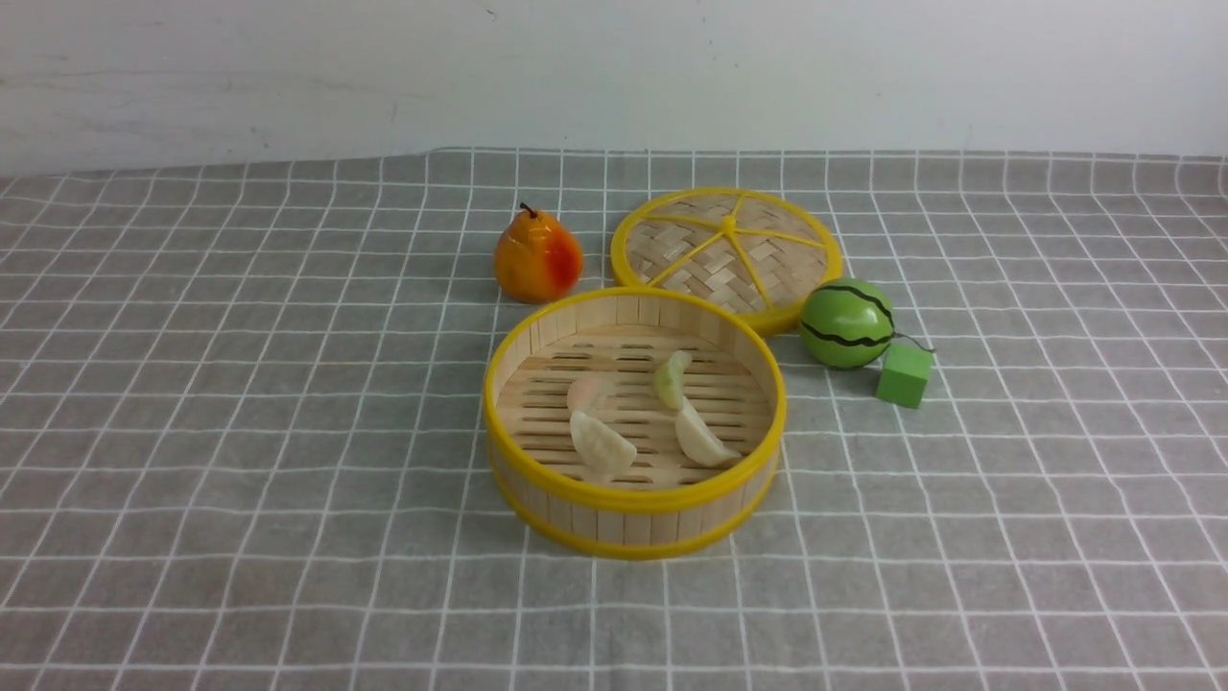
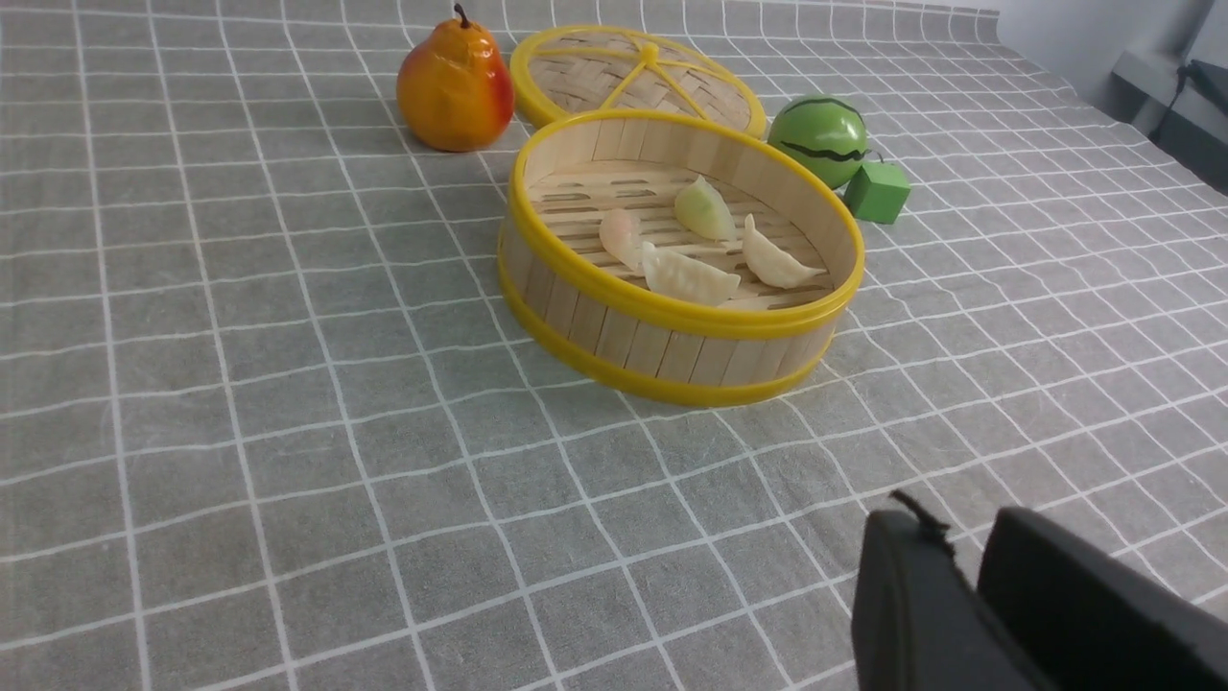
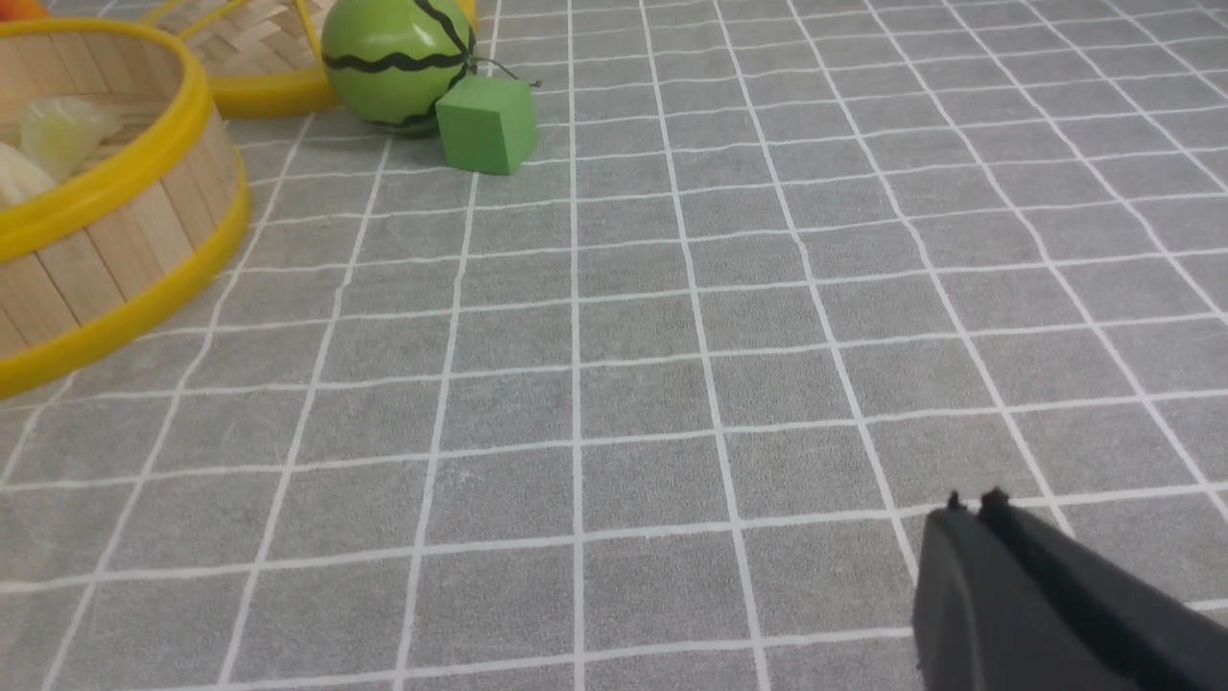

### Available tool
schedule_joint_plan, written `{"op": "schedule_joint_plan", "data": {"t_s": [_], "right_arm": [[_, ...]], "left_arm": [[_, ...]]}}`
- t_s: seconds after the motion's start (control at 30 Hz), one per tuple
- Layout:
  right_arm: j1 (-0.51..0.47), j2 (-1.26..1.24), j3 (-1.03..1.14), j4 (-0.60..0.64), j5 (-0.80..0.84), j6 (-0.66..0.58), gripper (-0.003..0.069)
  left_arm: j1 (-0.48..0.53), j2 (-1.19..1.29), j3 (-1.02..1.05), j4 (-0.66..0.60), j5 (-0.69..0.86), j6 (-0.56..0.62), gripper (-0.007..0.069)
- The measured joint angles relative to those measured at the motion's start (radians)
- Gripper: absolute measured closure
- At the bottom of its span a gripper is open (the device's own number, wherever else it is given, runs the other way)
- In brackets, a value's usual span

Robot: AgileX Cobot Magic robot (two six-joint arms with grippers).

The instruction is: Put the dumplings into the steamer on the table with the grey tablecloth.

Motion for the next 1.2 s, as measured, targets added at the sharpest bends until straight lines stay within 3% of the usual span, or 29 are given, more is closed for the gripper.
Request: {"op": "schedule_joint_plan", "data": {"t_s": [1.2], "right_arm": [[0.000, 0.000, -0.002, 0.000, 0.008, 0.003, 0.0659]], "left_arm": [[0.000, 0.000, 0.027, 0.011, -0.042, 0.000, 0.0480]]}}
